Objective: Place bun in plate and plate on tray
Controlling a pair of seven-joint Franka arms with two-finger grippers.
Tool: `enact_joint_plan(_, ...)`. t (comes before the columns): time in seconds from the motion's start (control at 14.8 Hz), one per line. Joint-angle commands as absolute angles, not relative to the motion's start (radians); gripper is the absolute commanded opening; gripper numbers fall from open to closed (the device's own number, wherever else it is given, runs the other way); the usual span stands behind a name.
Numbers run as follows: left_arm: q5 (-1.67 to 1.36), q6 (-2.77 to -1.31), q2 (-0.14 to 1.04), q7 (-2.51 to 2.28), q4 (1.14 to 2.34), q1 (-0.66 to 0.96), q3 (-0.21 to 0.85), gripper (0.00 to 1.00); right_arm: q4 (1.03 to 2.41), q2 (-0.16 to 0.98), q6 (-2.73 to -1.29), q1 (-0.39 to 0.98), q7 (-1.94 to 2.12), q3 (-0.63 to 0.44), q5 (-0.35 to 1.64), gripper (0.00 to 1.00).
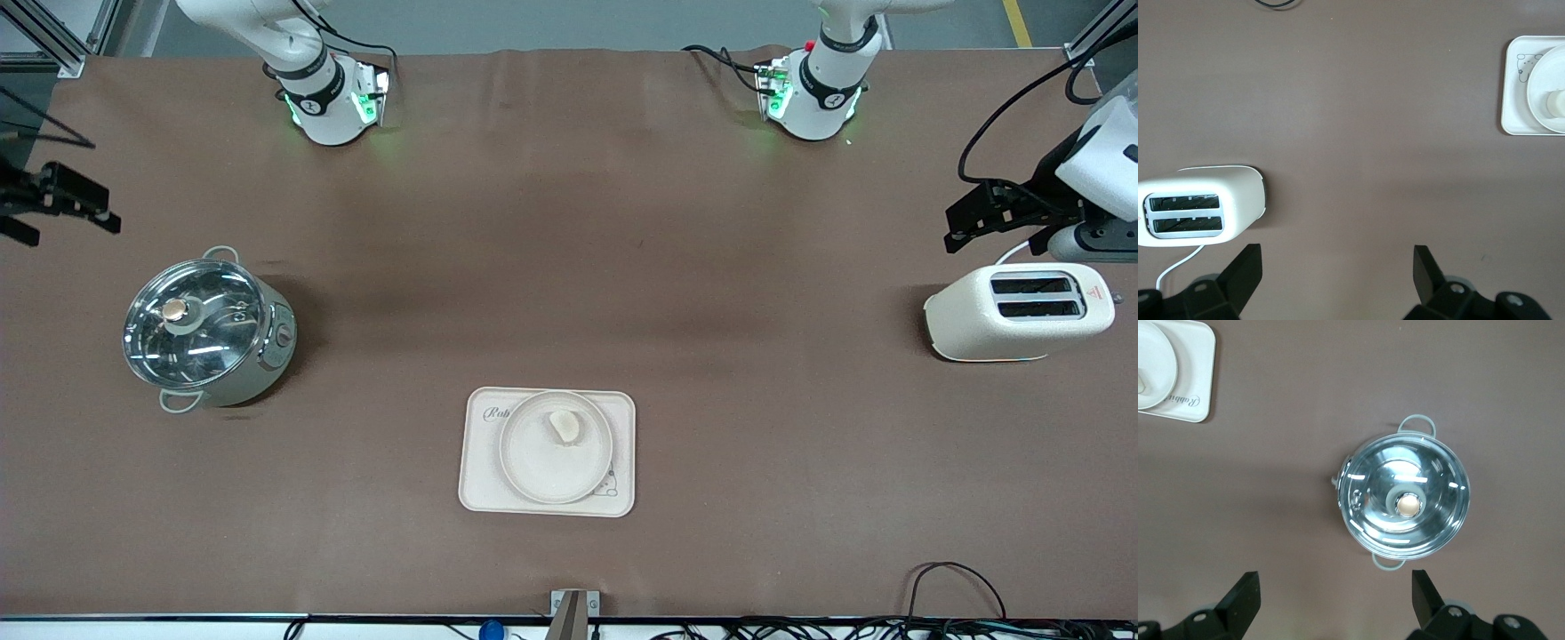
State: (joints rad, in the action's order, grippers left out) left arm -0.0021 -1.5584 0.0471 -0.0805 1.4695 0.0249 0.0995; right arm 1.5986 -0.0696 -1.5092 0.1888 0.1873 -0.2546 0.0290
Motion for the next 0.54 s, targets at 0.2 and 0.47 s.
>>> enact_joint_plan(0.2, -0.018, -1.554, 0.04, -0.078, 1.47, 0.021, 0.1, 1.0, 1.695, -0.167, -1.525, 0.167, 0.104, -0.193, 0.0, 1.0)
enact_joint_plan(0.47, -0.017, -1.554, 0.044, -0.074, 1.465, 0.018, 0.097, 1.0, 1.643, -0.149, -1.523, 0.163, 0.104, -0.193, -0.002, 1.0)
